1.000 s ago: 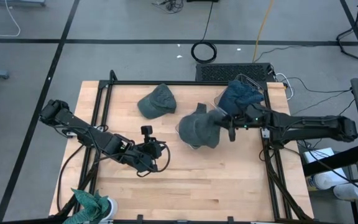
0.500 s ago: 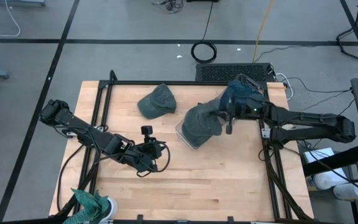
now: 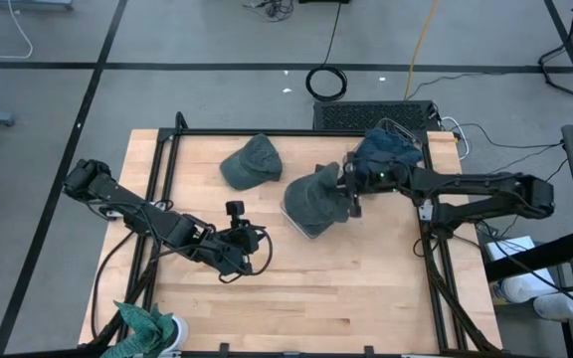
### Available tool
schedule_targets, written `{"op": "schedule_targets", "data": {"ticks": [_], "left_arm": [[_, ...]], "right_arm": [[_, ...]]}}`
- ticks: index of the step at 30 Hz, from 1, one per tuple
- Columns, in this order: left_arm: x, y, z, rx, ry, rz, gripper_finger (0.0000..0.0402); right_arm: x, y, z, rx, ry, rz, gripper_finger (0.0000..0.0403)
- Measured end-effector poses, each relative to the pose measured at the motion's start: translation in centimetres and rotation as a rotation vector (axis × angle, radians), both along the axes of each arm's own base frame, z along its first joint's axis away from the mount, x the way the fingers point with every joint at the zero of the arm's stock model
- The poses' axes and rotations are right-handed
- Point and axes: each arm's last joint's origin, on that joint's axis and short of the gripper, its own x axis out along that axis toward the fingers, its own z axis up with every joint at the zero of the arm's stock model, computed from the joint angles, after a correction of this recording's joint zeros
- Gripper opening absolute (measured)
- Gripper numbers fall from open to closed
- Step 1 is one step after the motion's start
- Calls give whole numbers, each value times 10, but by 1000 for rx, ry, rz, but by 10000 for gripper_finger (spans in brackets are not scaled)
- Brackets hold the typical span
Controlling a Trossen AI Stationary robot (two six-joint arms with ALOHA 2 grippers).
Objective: Pick & Place hat
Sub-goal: Put the bottom gray cap into the bottom transparent bin
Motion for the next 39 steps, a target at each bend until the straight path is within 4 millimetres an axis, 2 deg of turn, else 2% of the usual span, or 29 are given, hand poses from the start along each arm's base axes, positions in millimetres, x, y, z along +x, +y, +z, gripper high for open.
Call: {"op": "schedule_targets", "data": {"ticks": [5,13,17,24,28,32,39], "left_arm": [[0,0,0,0,0,0,81],[0,0,0,-2,-1,2,81],[0,0,0,0,0,0,81],[0,0,0,0,0,0,81],[0,0,0,0,0,1,81],[0,0,0,-3,-1,3,81],[0,0,0,-12,-4,8,81]], "right_arm": [[-2,-2,-4,17,40,-5,10],[-10,-9,-27,-7,281,-148,10],[-6,-13,-36,-106,338,-204,10],[2,-16,-47,-111,362,-192,16],[2,-14,-44,-87,347,-212,24],[-2,-10,-35,-27,294,-303,43],[-17,-5,-18,51,239,-405,113]]}}
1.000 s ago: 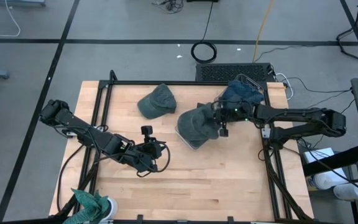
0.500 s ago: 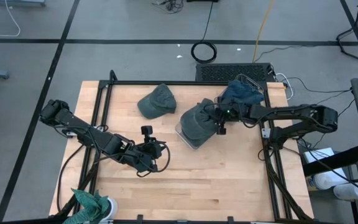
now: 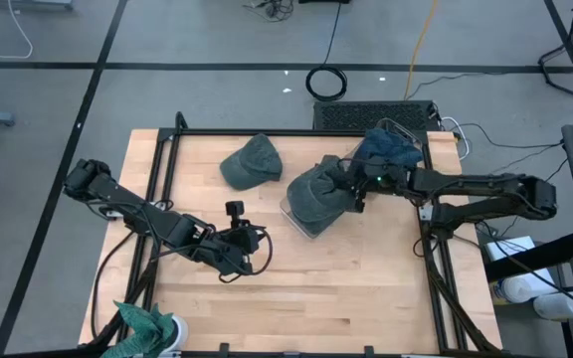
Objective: Pick & Place hat
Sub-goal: Put the bottom gray cap into the bottom transparent bin
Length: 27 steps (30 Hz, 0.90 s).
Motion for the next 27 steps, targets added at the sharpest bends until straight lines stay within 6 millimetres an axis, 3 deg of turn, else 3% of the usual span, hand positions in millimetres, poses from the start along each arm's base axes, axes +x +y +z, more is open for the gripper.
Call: {"op": "schedule_targets", "data": {"ticks": [8,12,16,21,27], "left_arm": [[0,0,0,-12,1,-4,81],[0,0,0,-12,1,-4,81],[0,0,0,-11,1,-4,81],[0,0,0,-4,2,-6,81],[0,0,0,-5,2,-5,81]], "right_arm": [[-17,5,24,0,-121,-32,208],[-22,7,33,-8,-186,-37,229],[-18,15,41,62,-237,40,177],[-5,31,46,123,-112,152,25],[10,43,24,150,63,186,3]]}}
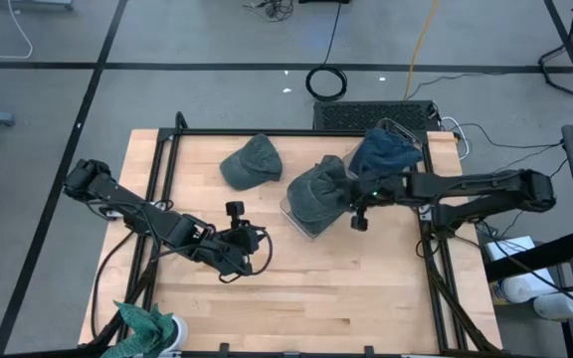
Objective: Pick & Place hat
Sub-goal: Put the bottom gray cap into the bottom transparent bin
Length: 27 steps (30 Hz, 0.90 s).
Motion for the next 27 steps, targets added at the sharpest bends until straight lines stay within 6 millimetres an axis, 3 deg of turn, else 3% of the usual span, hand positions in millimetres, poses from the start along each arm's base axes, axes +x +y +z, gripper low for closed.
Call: {"op": "schedule_targets", "data": {"ticks": [7,17,22,27], "left_arm": [[0,0,0,-5,-1,1,81],[0,0,0,-5,3,-5,81],[0,0,0,-9,2,-3,81],[0,0,0,-10,2,-3,81]], "right_arm": [[15,-14,-22,-172,119,-100,1],[32,-29,-53,-101,212,-75,0],[29,-26,-48,-110,193,-86,0],[18,-14,-27,-109,110,-68,0]]}}
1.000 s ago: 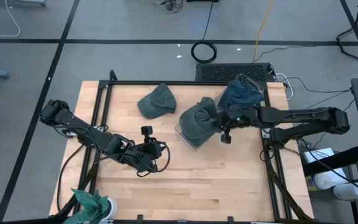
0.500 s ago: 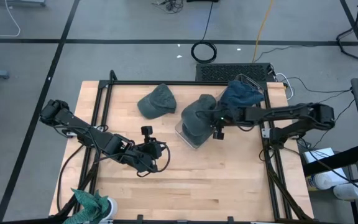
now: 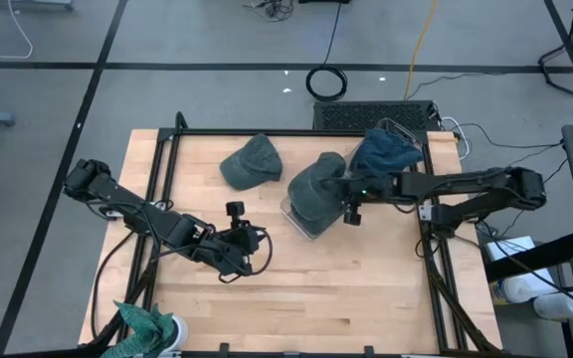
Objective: Pick & Place hat
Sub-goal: Put the bottom gray cap into the bottom transparent bin
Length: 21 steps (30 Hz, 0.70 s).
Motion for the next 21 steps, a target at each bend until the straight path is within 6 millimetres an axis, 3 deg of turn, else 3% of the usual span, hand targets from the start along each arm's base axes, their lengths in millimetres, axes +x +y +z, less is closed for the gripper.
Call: {"op": "schedule_targets", "data": {"ticks": [7,14,18,21], "left_arm": [[0,0,0,-6,-4,1,81],[1,0,1,3,-9,-8,81],[1,0,1,5,-11,-11,81],[1,0,1,5,-10,-11,81]], "right_arm": [[-11,14,35,-49,-176,32,0],[9,8,88,-76,-199,19,0],[31,-5,88,-62,-91,-13,0],[46,-14,67,-4,1,0,0]]}}
